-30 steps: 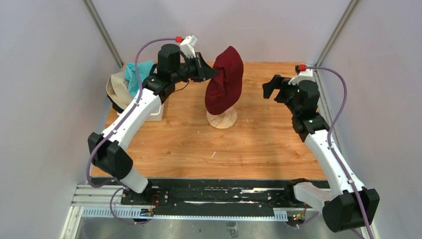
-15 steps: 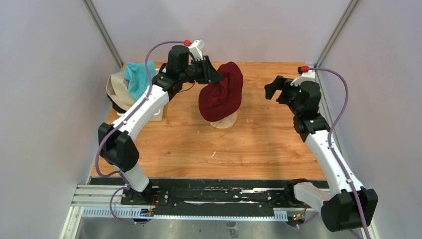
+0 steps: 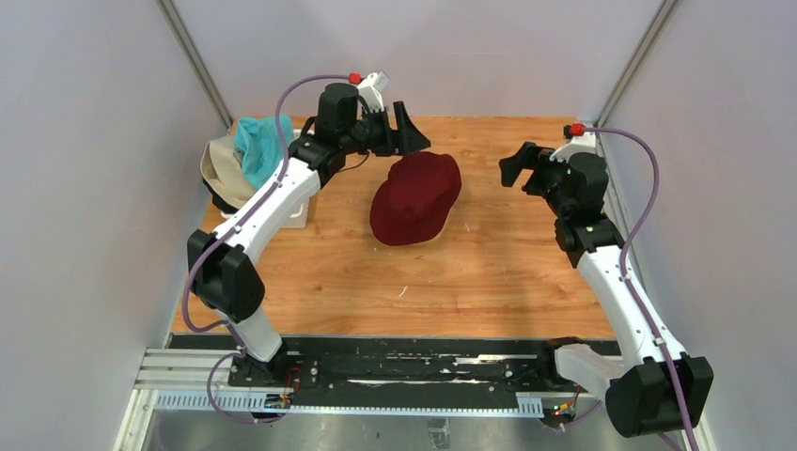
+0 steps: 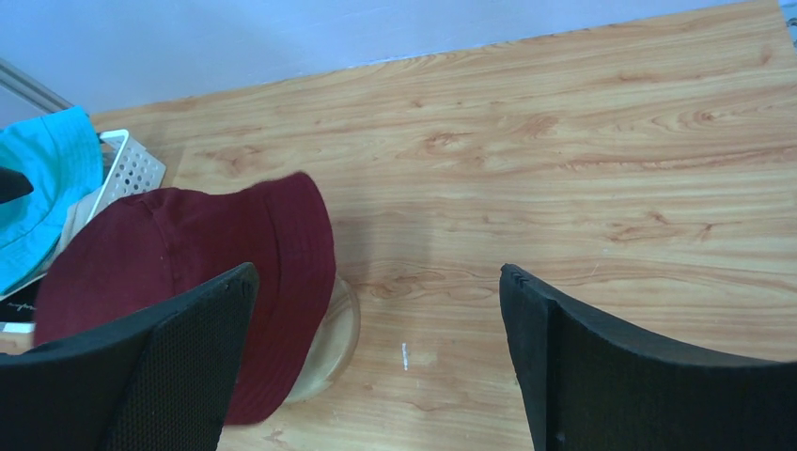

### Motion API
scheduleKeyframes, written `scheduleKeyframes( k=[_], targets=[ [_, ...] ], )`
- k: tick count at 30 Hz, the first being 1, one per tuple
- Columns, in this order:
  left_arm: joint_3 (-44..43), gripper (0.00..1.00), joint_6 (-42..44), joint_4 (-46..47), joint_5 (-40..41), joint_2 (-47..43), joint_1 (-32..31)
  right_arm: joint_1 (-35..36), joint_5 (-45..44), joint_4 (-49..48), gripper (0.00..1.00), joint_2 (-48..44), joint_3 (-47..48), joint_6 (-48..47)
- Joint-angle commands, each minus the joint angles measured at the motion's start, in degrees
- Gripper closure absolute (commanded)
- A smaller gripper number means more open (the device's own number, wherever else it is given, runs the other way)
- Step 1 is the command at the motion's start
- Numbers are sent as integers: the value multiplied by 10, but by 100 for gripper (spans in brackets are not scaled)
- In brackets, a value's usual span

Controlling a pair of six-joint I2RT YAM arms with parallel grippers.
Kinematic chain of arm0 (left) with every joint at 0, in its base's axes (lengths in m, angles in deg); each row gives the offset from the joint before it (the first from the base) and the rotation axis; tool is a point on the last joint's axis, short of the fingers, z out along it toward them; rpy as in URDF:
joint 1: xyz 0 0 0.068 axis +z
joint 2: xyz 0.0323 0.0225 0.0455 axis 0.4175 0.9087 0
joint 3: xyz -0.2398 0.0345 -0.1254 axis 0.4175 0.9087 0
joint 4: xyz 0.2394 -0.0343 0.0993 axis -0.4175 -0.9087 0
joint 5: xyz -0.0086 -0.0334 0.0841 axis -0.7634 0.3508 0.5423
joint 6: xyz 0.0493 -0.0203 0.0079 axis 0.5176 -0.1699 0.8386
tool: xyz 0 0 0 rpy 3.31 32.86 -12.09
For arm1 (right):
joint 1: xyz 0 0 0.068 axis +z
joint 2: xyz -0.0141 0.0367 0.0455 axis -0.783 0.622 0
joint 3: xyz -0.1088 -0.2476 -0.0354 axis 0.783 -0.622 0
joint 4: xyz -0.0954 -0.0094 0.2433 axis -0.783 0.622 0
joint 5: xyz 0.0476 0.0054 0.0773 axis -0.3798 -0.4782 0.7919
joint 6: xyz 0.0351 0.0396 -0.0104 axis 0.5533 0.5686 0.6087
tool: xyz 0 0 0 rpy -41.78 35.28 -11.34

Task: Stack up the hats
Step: Place the hat on the hat stand.

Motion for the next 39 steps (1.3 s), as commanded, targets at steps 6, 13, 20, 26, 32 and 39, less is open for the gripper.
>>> scheduleKeyframes(
  k=[6, 13, 20, 26, 32, 39],
  targets=[
    [-2, 22, 13, 4, 24, -47, -4, -6, 57, -37, 1, 5, -12, 16],
    [132, 21, 7, 54, 138, -149, -4, -6, 125, -75, 1, 20, -19, 36],
    [297, 14, -16, 148, 248, -245, -4, -7, 209, -98, 1, 63, -9, 61],
    [336, 13, -7, 151, 281, -255, -4, -6, 276, -161, 2, 89, -20, 103],
    [372, 12, -6, 165, 295, -274, -4, 16, 254, -111, 2, 109, 8, 69],
    [387, 12, 3, 163, 302, -266, -4, 47, 245, -105, 2, 149, 34, 60]
  ],
)
